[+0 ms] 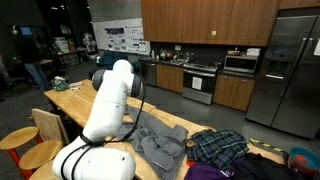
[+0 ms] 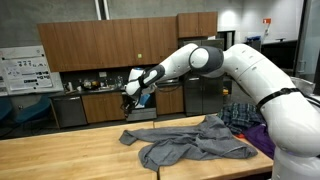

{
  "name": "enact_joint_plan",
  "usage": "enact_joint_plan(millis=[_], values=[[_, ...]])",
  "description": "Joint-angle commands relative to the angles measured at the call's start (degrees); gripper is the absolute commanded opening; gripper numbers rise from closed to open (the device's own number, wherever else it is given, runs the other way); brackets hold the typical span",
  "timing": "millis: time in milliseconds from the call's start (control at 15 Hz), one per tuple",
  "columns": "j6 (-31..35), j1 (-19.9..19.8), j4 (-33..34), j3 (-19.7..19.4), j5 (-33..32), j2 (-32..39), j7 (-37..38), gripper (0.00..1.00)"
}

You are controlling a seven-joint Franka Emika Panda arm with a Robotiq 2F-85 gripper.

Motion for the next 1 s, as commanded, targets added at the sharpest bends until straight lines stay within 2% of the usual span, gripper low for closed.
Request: enact_joint_plan(millis=[0, 67, 200, 533, 600, 733, 933], values=[[0.6, -1.4, -2.0, 0.8, 0.5, -1.1, -1.5, 0.89], [0.2, -1.3, -2.4, 0.5, 0.3, -1.2, -1.1, 0.95], [-2.7, -1.3, -3.3, 0.7, 0.5, -1.6, -1.3, 1.00], [-14.8, -1.9, -4.6, 3.9, 1.1, -1.3, -8.1, 1.00], [-17.6, -0.6, -4.1, 2.7, 2.6, -1.3, -10.8, 1.00], [-23.1, 0.0, -3.3, 2.8, 3.2, -1.0, -15.1, 1.00], [-27.2, 0.8, -2.9, 2.3, 3.4, -0.7, -21.9, 1.00]])
